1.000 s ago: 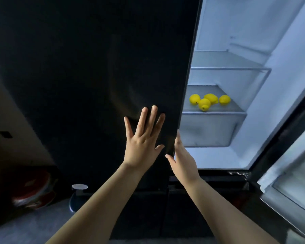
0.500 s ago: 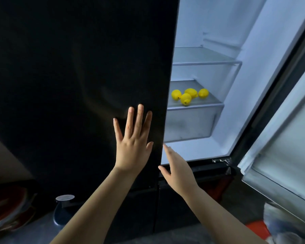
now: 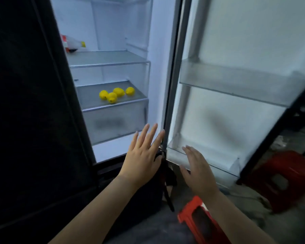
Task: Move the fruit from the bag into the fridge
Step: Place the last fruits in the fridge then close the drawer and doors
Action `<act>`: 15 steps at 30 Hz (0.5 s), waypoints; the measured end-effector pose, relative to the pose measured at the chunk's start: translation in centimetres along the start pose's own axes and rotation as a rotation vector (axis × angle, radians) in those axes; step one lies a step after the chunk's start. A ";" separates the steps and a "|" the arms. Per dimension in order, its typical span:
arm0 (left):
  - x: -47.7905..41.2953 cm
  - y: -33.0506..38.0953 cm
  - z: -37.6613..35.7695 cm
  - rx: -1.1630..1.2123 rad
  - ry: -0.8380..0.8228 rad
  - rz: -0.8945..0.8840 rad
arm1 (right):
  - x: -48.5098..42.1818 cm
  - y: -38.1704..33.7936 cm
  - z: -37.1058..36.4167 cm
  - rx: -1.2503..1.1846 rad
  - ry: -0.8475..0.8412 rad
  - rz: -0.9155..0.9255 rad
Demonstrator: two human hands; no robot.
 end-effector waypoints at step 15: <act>-3.6 24.5 -20.4 -0.002 -0.600 -0.140 | 12.0 22.1 10.9 0.205 -0.259 -0.276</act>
Point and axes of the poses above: each hand's wrist, its own x-axis away from the middle knuckle, its own z-axis out of the back of the hand, y = z × x, the point moved 6 cm from there along -x, towards the middle knuckle, and after that the axes turned 3 degrees about z, right-handed, at the moved point
